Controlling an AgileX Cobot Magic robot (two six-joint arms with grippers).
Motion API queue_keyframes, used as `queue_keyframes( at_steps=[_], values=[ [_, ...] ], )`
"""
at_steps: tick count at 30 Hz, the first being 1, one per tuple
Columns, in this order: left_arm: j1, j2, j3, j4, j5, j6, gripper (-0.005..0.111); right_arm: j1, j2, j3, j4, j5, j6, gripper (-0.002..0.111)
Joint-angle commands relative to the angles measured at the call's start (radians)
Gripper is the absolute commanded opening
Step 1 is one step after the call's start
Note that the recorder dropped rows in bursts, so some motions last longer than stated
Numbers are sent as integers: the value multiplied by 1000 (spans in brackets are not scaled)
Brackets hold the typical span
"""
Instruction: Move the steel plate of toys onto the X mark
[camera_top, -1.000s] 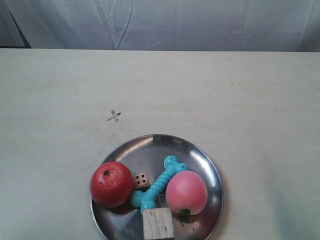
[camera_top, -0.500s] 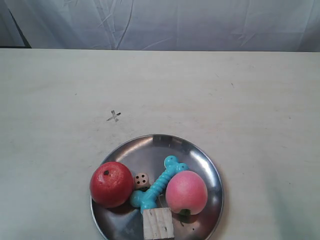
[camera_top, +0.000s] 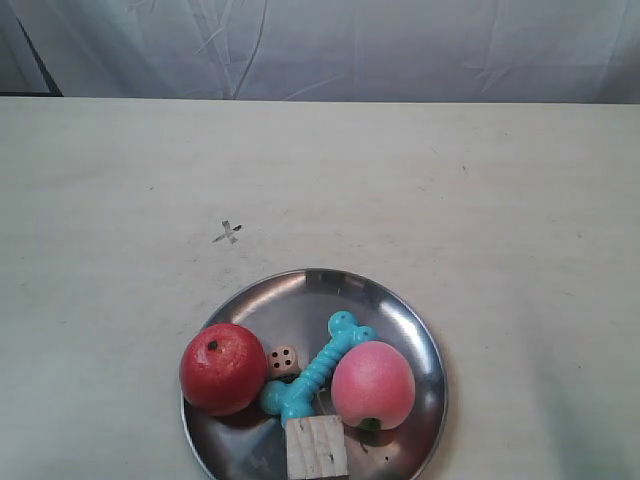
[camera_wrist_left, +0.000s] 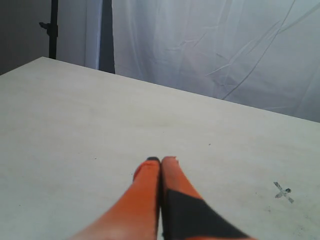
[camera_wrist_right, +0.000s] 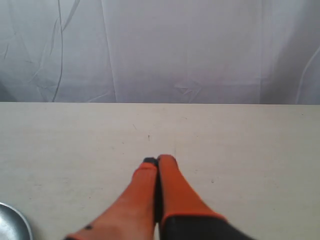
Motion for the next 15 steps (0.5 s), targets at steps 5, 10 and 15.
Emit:
queue_keyframes(
  at_steps=[5,10,15],
  values=[
    [0,-6,4,-22,-270,-78,0,-4,-7,2,2,1,0,0],
    [0,-6,4,-279,-467,-154,0,-4,-7,2,2,1,0,0],
    [0,-6,4,-231,-551,-36,0,-4,-7,2,2,-2,0,0]
  ],
)
